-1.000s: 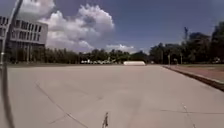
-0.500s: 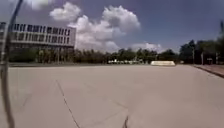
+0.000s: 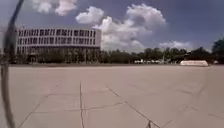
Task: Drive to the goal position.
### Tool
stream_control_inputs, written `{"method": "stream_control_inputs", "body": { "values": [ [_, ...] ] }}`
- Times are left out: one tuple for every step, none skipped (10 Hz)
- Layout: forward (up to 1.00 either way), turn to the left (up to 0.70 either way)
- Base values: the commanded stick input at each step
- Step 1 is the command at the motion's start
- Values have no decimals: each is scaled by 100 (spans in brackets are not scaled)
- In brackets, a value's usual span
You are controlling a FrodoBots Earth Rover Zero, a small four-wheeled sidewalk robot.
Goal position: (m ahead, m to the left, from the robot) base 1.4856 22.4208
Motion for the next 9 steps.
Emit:
{"method": "stream_control_inputs", "body": {
  "values": [
    [85,34],
    [85,34],
    [85,34],
    [85,34],
    [85,34],
    [85,34],
    [85,34],
    [85,34],
    [85,34]
  ]
}}
